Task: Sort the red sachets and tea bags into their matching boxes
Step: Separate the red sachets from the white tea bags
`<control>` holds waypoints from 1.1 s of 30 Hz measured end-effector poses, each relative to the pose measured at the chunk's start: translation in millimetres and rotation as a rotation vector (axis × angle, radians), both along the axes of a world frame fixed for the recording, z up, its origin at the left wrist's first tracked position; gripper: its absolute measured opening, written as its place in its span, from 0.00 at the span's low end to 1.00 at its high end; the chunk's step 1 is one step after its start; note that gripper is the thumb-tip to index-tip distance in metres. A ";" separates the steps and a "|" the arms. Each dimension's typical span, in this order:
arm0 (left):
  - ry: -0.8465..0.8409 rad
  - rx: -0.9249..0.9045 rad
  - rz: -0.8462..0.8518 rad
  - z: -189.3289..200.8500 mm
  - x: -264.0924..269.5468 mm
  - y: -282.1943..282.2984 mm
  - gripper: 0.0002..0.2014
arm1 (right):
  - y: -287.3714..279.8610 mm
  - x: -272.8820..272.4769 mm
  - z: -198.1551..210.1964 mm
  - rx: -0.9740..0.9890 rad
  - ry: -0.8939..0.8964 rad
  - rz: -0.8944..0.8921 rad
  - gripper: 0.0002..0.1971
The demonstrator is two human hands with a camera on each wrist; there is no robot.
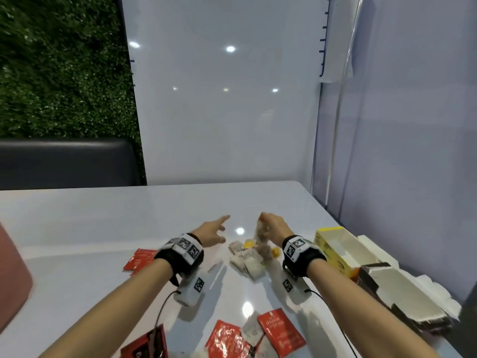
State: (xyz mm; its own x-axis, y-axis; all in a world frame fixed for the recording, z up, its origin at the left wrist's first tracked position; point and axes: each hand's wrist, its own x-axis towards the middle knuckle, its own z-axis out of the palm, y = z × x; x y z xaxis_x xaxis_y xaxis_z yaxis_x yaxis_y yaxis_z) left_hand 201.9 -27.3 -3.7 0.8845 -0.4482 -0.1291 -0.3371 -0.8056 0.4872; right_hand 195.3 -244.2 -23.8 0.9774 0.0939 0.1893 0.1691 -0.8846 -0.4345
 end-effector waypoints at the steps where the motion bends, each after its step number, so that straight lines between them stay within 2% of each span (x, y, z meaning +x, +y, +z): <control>1: -0.001 0.006 -0.010 8.9 -8.3 10.1 0.36 | 2.3 -1.9 -7.2 -0.130 0.112 0.043 0.14; 3: 0.044 0.036 -0.039 23.2 -29.2 33.2 0.35 | 6.0 -8.7 -14.7 -0.348 0.295 0.111 0.17; 5: 0.098 0.090 -0.071 30.2 -53.1 57.0 0.34 | 6.1 -19.2 -11.1 -0.449 0.318 0.132 0.19; 9: 0.127 0.136 -0.082 26.6 -108.2 98.1 0.30 | 6.3 -57.3 17.1 -0.372 0.098 0.130 0.23; 11: 0.168 0.147 -0.078 18.7 -136.2 114.6 0.24 | 12.5 -83.6 25.8 -0.358 0.016 0.205 0.22; 12: 0.197 0.171 -0.084 14.0 -149.5 121.8 0.20 | 16.1 -96.7 26.6 -0.341 0.046 0.252 0.21; 14: 0.221 0.218 -0.126 6.4 -167.3 129.9 0.13 | 20.0 -119.6 20.0 -0.323 0.230 0.337 0.22; 16: 0.175 0.243 -0.175 4.1 -174.8 125.2 0.10 | 20.3 -136.2 6.9 -0.393 0.444 0.394 0.29; 18: 0.090 0.213 -0.190 2.2 -173.7 107.1 0.11 | 21.5 -146.5 -6.5 -0.524 0.556 0.383 0.35; 21: 0.064 0.132 -0.209 -12.2 -161.9 64.3 0.13 | 25.9 -155.5 -19.3 -0.608 0.518 0.328 0.38; 23: 0.063 0.173 -0.238 -25.4 -154.8 32.8 0.19 | 27.4 -159.9 -20.0 -0.584 0.465 0.295 0.38; 25: 0.066 0.284 -0.270 -37.2 -151.4 5.8 0.26 | 26.7 -165.3 -16.7 -0.570 0.419 0.255 0.35; 28: 0.048 0.384 -0.300 -42.3 -145.6 -13.3 0.26 | 19.3 -173.1 -10.3 -0.570 0.328 0.186 0.24; 30: 0.022 0.371 -0.281 -34.5 -138.2 -8.9 0.23 | 11.4 -176.7 -4.2 -0.561 0.262 0.152 0.18; 33: -0.010 0.216 -0.193 -8.4 -125.8 19.1 0.17 | 5.5 -189.0 10.9 -0.448 0.188 0.159 0.07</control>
State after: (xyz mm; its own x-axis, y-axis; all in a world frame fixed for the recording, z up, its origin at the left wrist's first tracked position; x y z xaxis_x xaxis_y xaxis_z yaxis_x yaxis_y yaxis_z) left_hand 76.1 -8.2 -12.0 0.7873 -0.5715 -0.2317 -0.4983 -0.8109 0.3070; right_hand 6.3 -238.7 -12.9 0.9578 0.2757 -0.0816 0.2720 -0.9608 -0.0544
